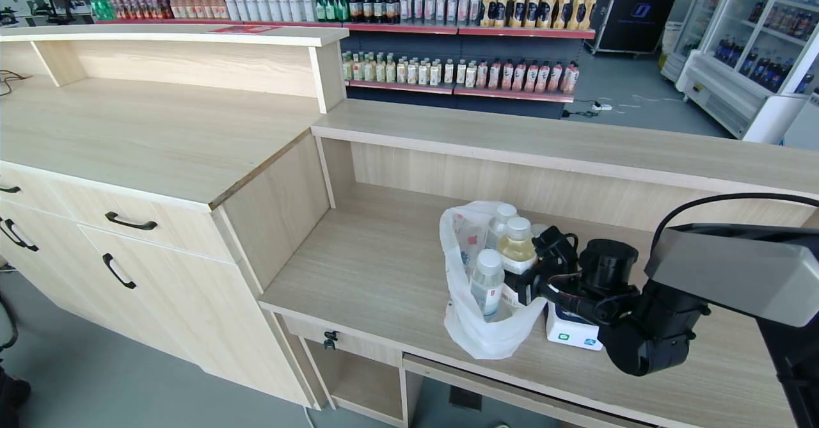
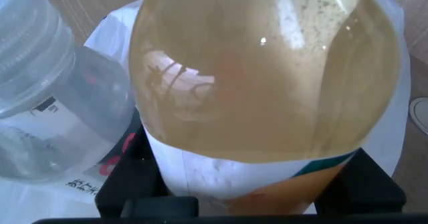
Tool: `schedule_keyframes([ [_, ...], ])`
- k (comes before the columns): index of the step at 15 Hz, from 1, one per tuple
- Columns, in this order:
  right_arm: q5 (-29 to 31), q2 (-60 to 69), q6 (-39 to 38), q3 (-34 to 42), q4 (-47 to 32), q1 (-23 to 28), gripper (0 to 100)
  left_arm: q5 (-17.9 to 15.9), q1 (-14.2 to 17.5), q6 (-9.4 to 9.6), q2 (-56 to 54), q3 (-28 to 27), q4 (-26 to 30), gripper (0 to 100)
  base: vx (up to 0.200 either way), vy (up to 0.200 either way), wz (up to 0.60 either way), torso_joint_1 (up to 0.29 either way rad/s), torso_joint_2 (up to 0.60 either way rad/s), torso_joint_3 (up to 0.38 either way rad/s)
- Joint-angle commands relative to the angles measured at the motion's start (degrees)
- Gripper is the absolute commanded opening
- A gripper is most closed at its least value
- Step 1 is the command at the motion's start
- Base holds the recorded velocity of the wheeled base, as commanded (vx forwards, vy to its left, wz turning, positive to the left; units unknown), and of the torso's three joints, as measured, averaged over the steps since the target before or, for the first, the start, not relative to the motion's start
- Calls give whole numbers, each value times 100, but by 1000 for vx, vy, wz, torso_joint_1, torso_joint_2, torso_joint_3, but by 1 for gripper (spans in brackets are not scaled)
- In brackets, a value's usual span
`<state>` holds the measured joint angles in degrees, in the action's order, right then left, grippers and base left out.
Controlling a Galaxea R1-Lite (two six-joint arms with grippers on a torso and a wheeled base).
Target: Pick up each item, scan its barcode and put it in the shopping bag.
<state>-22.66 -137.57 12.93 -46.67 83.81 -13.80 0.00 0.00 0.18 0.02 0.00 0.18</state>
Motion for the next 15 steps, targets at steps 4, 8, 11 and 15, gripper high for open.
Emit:
schedule_keyframes([
  [4,-1,-121,25,167,232,9,0,0,0,-1,-2,0,-1,100,0,0,0,0,0,0],
  [8,-1,-165,25,158,232,35,0,0,0,-1,-2,0,-1,100,0,0,0,0,0,0],
  [11,-1,-165,25,158,232,44,0,0,0,-1,-2,0,-1,100,0,0,0,0,0,0],
  [15,7,-253,60,131,232,79,0,0,0,-1,-2,0,-1,100,0,0,0,0,0,0],
])
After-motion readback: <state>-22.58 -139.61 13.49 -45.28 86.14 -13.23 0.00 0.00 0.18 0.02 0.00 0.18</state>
